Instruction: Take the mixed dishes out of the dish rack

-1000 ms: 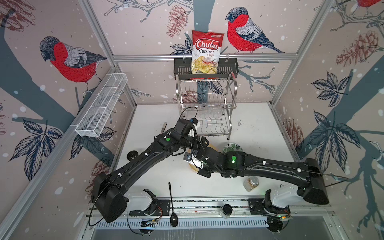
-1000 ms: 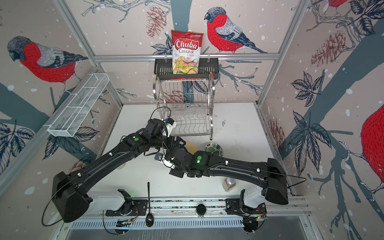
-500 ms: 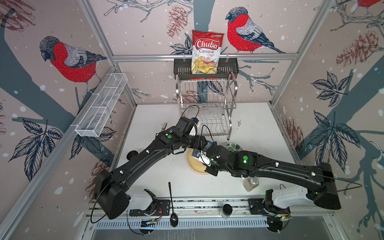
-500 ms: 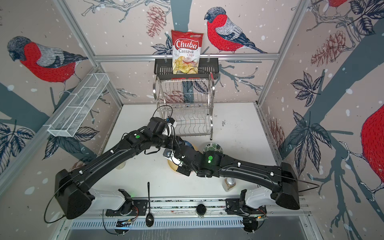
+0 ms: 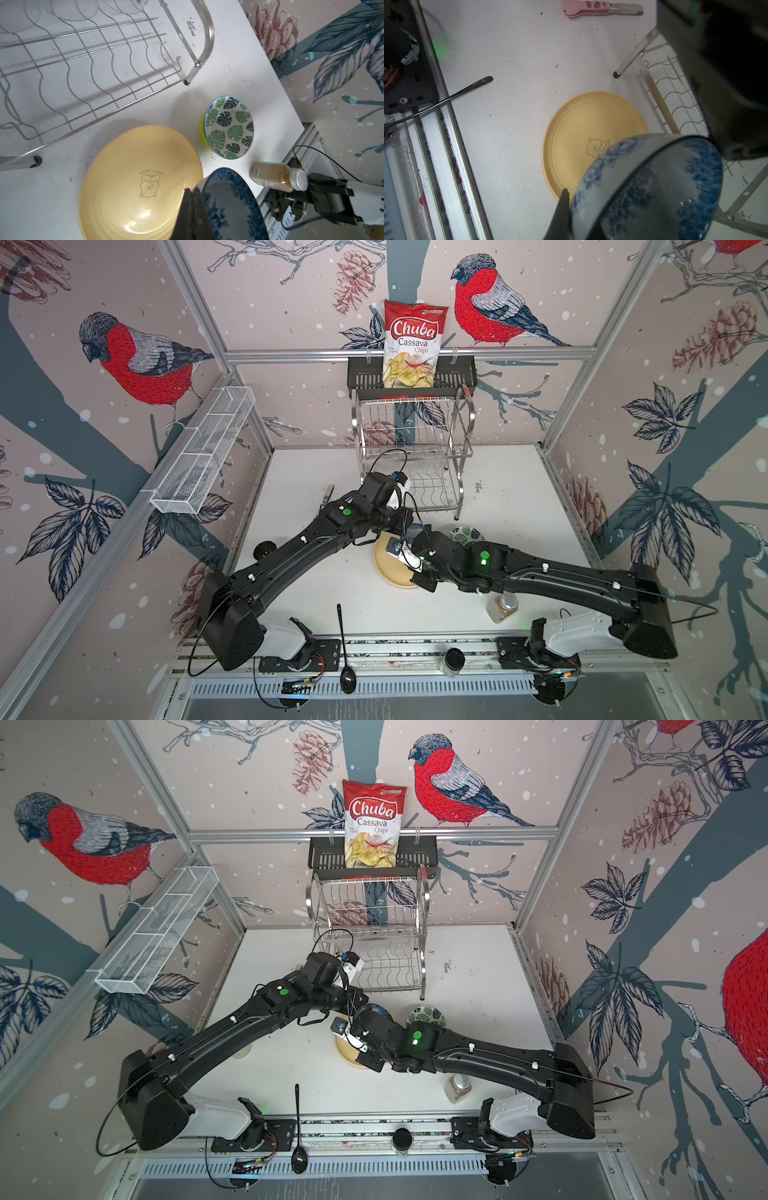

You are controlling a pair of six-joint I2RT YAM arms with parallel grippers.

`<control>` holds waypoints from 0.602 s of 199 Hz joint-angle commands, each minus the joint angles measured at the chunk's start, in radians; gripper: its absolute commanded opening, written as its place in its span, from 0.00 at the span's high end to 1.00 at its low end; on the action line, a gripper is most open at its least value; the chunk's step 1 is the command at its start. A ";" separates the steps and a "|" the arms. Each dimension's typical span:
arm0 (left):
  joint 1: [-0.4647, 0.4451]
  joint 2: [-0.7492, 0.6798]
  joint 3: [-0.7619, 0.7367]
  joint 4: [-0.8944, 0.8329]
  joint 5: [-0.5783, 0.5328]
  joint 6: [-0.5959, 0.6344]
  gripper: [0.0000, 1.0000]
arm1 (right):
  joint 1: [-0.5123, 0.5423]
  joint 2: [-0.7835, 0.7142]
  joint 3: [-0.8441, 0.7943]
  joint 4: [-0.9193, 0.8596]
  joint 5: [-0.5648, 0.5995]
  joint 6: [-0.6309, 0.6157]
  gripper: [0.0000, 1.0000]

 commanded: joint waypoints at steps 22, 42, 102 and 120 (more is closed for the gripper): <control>0.000 0.045 0.004 -0.040 0.012 0.031 1.00 | -0.046 -0.023 -0.037 0.137 0.015 0.052 0.66; 0.000 0.059 -0.001 -0.027 0.009 0.045 1.00 | -0.060 -0.026 -0.058 0.164 0.001 0.075 0.65; 0.006 0.146 -0.028 -0.035 -0.019 0.066 1.00 | -0.120 0.012 -0.107 0.241 -0.093 0.170 0.64; 0.008 0.186 0.009 -0.104 -0.066 0.079 1.00 | -0.157 0.025 -0.106 0.219 -0.090 0.206 0.64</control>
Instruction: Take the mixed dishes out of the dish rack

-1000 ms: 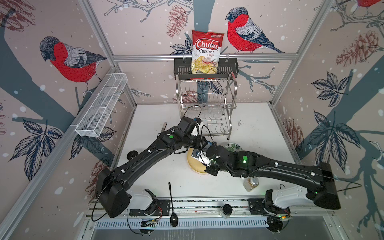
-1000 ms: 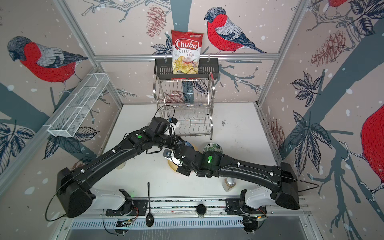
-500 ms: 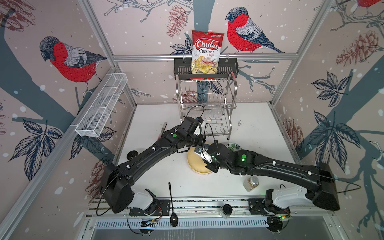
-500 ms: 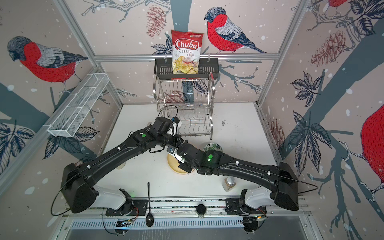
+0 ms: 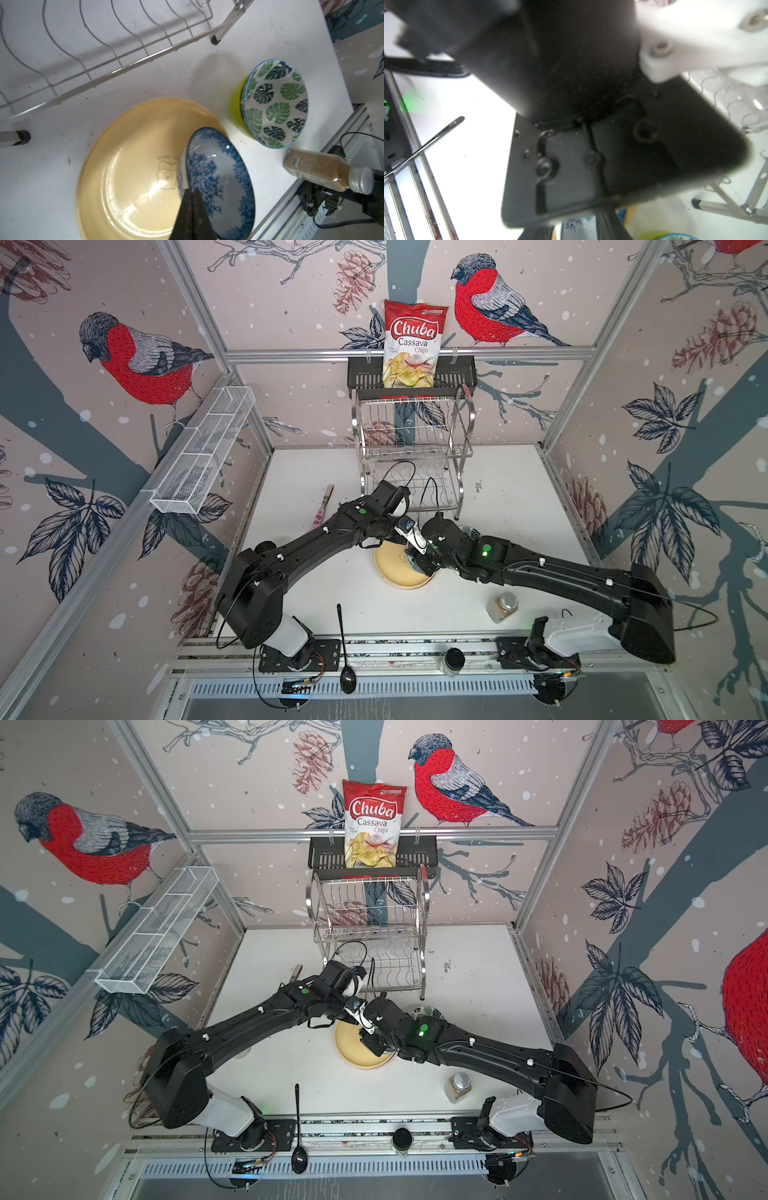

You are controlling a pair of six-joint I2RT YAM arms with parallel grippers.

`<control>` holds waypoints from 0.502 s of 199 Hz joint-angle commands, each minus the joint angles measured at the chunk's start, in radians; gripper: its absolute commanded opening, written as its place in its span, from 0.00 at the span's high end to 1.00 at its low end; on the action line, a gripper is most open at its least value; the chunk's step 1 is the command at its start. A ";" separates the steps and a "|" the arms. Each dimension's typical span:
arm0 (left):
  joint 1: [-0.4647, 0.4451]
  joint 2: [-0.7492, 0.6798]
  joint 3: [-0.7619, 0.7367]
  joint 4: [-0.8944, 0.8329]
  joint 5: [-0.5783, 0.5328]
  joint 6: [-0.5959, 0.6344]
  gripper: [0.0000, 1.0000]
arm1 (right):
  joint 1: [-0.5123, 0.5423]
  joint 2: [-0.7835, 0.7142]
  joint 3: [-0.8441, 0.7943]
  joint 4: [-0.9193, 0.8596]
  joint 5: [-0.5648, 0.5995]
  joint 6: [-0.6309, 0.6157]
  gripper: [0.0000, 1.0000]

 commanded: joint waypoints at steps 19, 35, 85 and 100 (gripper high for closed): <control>0.009 0.029 0.017 -0.091 -0.090 0.013 1.00 | -0.097 0.004 -0.012 0.008 -0.084 0.124 0.64; 0.012 -0.006 -0.015 -0.090 -0.134 -0.019 1.00 | -0.132 -0.007 -0.025 -0.008 -0.118 0.152 0.63; 0.077 -0.159 -0.125 -0.048 -0.106 -0.091 0.50 | -0.204 0.001 -0.032 -0.091 -0.167 0.205 0.54; 0.078 -0.200 -0.175 0.025 -0.030 -0.108 0.37 | -0.220 0.011 -0.046 -0.094 -0.172 0.214 0.54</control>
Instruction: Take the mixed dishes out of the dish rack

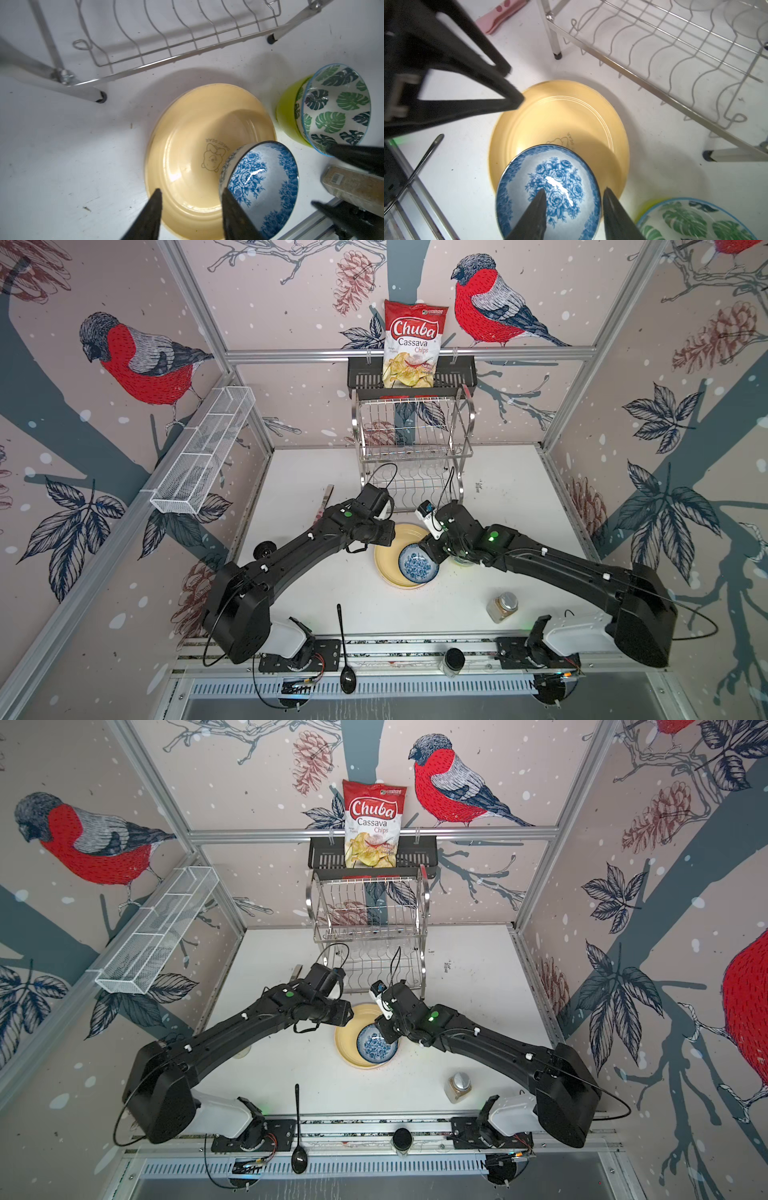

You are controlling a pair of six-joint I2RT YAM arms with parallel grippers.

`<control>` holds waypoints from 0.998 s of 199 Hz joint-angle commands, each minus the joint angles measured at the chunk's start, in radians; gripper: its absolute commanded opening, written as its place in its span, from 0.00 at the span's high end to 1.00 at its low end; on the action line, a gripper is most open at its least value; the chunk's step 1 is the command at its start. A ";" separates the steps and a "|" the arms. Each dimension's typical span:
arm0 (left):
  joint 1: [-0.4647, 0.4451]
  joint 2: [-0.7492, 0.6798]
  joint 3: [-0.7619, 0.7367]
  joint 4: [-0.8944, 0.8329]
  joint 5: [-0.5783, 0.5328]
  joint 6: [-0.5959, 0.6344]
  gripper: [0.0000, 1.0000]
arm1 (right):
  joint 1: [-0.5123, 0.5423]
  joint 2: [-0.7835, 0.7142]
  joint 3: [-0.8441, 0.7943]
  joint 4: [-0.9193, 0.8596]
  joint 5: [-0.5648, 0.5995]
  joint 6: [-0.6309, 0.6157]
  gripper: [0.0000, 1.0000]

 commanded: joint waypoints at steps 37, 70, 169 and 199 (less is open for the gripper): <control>-0.022 -0.062 -0.149 0.193 0.200 -0.091 0.30 | -0.075 0.007 -0.052 -0.027 -0.097 0.064 0.57; -0.044 -0.011 -0.153 0.214 0.199 -0.093 0.31 | -0.096 -0.004 -0.074 -0.013 -0.106 0.071 0.56; -0.058 0.118 -0.161 0.272 0.203 -0.097 0.66 | -0.120 -0.026 -0.082 0.002 -0.125 0.079 0.55; -0.060 0.143 -0.164 0.282 0.200 -0.100 0.67 | -0.126 -0.031 -0.081 -0.001 -0.126 0.077 0.55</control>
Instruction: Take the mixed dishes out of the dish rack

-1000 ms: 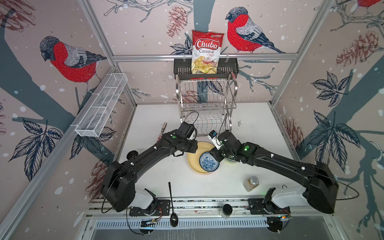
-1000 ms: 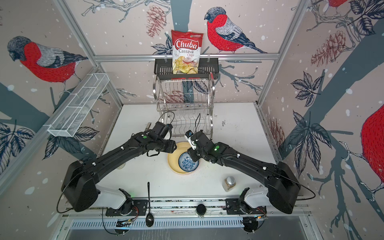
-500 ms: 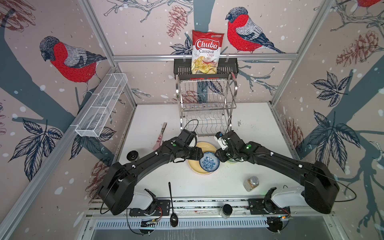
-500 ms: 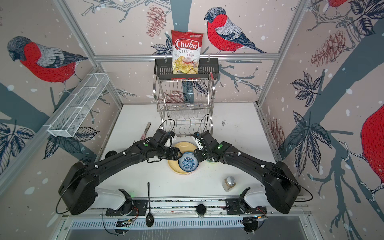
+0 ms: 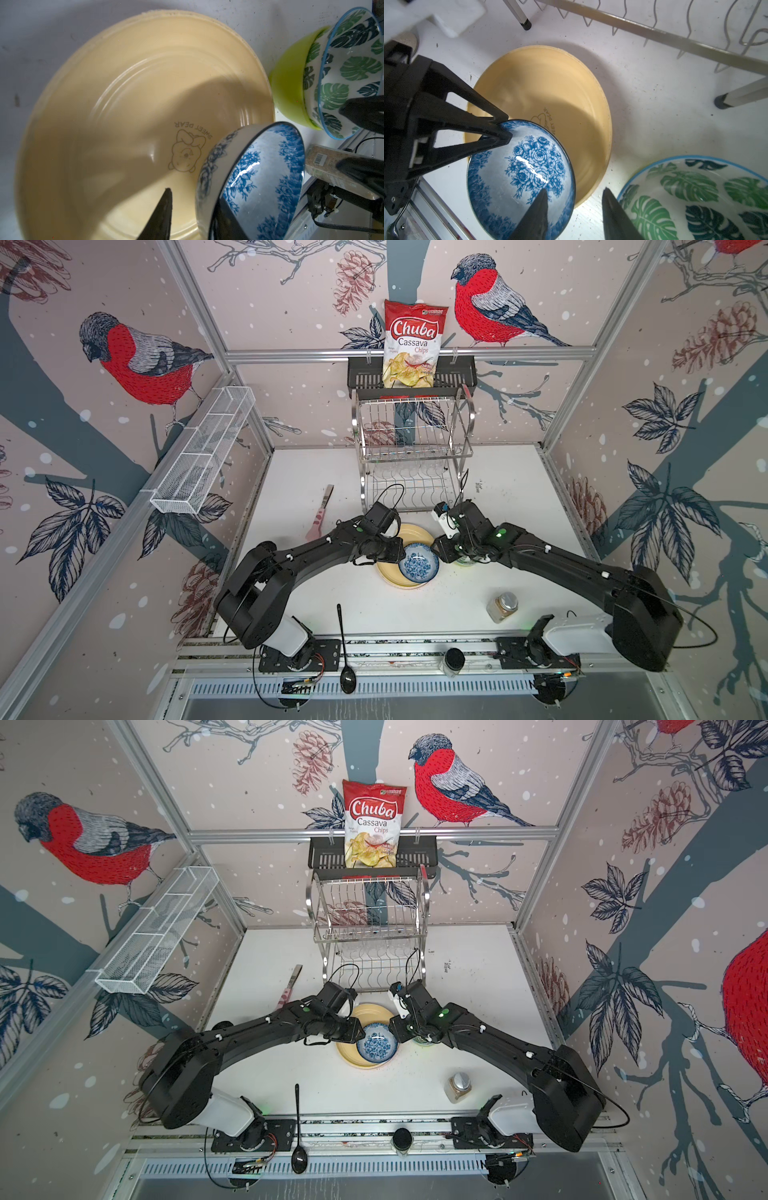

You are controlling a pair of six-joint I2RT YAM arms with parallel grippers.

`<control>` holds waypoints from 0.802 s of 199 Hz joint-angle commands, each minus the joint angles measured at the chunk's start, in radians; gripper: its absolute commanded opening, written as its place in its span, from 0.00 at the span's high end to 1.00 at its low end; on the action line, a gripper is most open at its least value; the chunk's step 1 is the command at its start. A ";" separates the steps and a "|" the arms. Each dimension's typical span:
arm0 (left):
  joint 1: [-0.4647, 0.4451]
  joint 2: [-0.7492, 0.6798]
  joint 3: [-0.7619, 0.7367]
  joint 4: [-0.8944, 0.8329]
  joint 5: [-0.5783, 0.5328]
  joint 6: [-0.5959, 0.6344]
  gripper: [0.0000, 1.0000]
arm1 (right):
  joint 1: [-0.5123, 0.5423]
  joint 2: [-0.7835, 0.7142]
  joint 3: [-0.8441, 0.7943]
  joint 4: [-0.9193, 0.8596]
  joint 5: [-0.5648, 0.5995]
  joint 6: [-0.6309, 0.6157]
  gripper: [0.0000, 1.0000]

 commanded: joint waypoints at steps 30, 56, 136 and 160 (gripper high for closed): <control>-0.008 0.028 -0.003 0.028 -0.009 -0.007 0.78 | -0.005 -0.017 0.002 0.011 0.000 0.000 0.55; -0.012 0.016 -0.004 0.025 -0.014 -0.011 0.86 | -0.007 -0.030 -0.004 0.007 0.006 0.000 0.55; -0.012 -0.032 0.004 0.021 -0.019 -0.026 1.00 | -0.010 -0.057 -0.011 -0.026 -0.037 0.019 0.52; -0.012 -0.065 0.013 0.010 -0.040 -0.027 1.00 | -0.016 -0.064 -0.005 -0.032 -0.033 0.032 0.50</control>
